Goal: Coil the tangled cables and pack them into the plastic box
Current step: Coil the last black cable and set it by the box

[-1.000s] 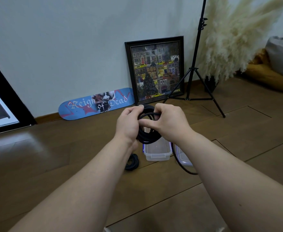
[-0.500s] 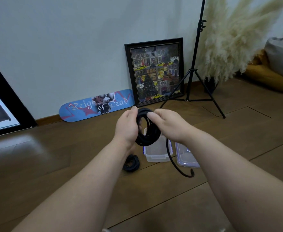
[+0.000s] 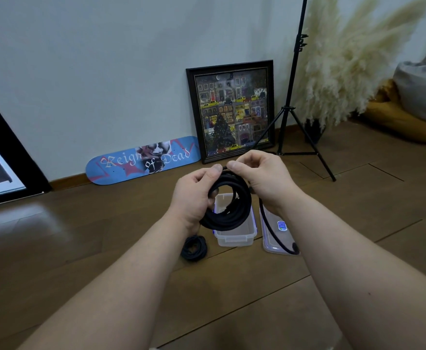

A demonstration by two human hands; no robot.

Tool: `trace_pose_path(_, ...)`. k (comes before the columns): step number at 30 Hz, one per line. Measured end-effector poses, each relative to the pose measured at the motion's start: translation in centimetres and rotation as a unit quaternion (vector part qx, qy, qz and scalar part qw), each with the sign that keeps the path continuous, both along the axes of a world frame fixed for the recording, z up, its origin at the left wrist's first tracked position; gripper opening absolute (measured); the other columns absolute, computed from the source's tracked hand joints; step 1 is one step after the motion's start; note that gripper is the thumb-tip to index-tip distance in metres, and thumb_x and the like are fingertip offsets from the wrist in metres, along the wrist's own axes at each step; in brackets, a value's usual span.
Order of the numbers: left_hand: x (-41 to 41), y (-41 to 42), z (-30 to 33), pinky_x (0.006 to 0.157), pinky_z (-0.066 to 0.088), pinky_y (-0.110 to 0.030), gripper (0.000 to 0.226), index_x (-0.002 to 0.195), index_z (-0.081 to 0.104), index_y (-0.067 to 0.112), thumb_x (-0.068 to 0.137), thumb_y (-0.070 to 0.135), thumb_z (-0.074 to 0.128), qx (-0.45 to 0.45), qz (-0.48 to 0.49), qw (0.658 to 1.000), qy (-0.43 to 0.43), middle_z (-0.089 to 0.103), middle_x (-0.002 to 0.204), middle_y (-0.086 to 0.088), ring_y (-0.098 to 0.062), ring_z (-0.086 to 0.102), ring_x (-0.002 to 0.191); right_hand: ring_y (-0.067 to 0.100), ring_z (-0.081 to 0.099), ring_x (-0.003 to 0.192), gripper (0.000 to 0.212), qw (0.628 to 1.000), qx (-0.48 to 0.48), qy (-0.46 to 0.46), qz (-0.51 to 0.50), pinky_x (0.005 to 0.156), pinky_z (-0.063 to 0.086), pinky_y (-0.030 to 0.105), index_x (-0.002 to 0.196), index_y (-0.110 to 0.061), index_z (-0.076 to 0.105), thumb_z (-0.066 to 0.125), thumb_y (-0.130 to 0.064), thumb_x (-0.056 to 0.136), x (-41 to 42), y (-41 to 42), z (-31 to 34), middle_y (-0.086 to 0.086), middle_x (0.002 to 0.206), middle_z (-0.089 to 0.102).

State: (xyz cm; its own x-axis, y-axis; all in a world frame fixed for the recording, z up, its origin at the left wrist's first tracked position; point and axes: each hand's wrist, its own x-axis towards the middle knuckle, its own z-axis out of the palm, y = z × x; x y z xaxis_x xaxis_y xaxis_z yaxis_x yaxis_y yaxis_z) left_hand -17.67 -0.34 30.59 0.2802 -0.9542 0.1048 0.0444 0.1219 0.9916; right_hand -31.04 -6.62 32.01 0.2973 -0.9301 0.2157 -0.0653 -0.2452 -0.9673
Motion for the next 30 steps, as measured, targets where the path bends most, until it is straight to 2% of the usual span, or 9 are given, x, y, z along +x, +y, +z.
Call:
trace_pose_path(6,0.4,-0.3,0.3,0.046,0.027,-0.024,0.038,0.062,0.072,0.023,0.097,0.031,0.058,-0.015,0.057,0.993,0.1,0.043,0.055,0.0,-0.009,0.029,0.041,-0.006,0.054,0.053,0.017,0.998,-0.036,-0.03,0.04,0.052,0.041,0.01,0.097,-0.002,0.072,0.055,-0.004,0.096,-0.1,0.8,0.5,-0.004,0.071,0.062)
trace_pose_path(9,0.3,-0.5,0.5,0.046,0.028,-0.023,0.036,0.063,0.07,0.021,0.096,0.031,0.06,-0.011,0.068,0.99,0.121,0.044,0.054,0.0,-0.009,0.03,0.041,-0.003,0.055,0.064,0.024,0.996,-0.085,-0.002,0.022,0.066,0.045,0.019,0.097,-0.004,0.074,0.054,-0.016,0.099,-0.1,1.0,0.5,-0.005,0.073,0.062)
trace_pose_path(12,0.5,-0.4,0.6,0.047,0.027,-0.025,0.029,0.069,0.067,0.02,0.095,0.032,0.06,-0.006,0.075,0.989,0.125,0.044,0.053,0.001,-0.01,0.029,0.041,0.006,0.058,0.083,0.011,0.985,-0.151,0.084,0.016,0.079,0.046,0.022,0.097,-0.023,0.073,0.064,-0.028,0.092,-0.2,0.9,0.1,0.001,0.093,0.062)
trace_pose_path(15,0.5,-0.3,0.5,0.047,0.027,-0.024,0.034,0.064,0.068,0.021,0.095,0.031,0.06,-0.001,0.066,0.99,0.124,0.043,0.053,0.001,-0.01,0.029,0.042,-0.003,0.054,0.079,0.012,0.966,-0.215,0.144,-0.018,0.072,0.04,0.009,0.099,-0.024,0.072,0.069,-0.026,0.088,-0.1,0.7,-0.3,-0.01,0.088,0.056)
trace_pose_path(18,0.3,-0.4,0.5,0.045,0.029,-0.023,0.04,0.058,0.069,0.022,0.095,0.032,0.06,0.004,0.067,0.99,0.127,0.043,0.053,0.001,-0.01,0.03,0.042,0.001,0.056,0.073,0.008,0.969,-0.204,0.125,-0.059,0.071,0.046,0.019,0.093,-0.02,0.072,0.07,-0.026,0.087,0.0,0.7,-0.7,-0.009,0.08,0.06)
trace_pose_path(20,0.3,-0.5,0.5,0.045,0.029,-0.023,0.038,0.06,0.069,0.022,0.095,0.033,0.06,0.007,0.078,0.987,0.138,0.042,0.054,0.001,-0.009,0.03,0.042,0.008,0.057,0.081,0.026,0.968,-0.195,0.148,-0.063,0.076,0.046,0.027,0.111,-0.024,0.068,0.069,-0.033,0.087,-0.1,0.9,-0.8,-0.006,0.09,0.061)
trace_pose_path(23,0.7,-0.8,0.6,0.045,0.028,-0.022,0.028,0.072,0.065,0.019,0.095,0.034,0.061,0.013,0.1,0.98,0.171,0.042,0.054,0.002,-0.008,0.03,0.042,0.007,0.044,0.123,0.088,0.948,-0.222,0.226,0.043,0.102,0.038,0.025,0.149,-0.03,0.03,0.076,-0.044,0.076,-0.1,1.6,-0.6,-0.005,0.139,0.042)
trace_pose_path(26,1.0,-1.0,0.5,0.046,0.03,-0.023,0.023,0.085,0.068,0.016,0.094,0.036,0.061,0.02,0.095,0.982,0.165,0.043,0.055,0.002,-0.008,0.032,0.042,0.022,0.027,0.142,0.121,0.895,-0.272,0.337,0.104,0.112,0.034,0.039,0.154,-0.038,0.002,0.081,-0.053,0.063,0.5,1.8,-1.1,-0.007,0.161,0.003)
trace_pose_path(30,1.0,-1.0,0.3,0.045,0.032,-0.022,0.025,0.097,0.067,0.014,0.095,0.037,0.06,0.029,0.074,0.983,0.164,0.043,0.057,0.003,-0.008,0.033,0.043,0.034,0.037,0.134,0.131,0.866,-0.286,0.401,0.081,0.101,0.044,0.044,0.15,-0.046,-0.009,0.085,-0.049,0.059,1.0,1.5,-1.7,-0.003,0.161,-0.008)
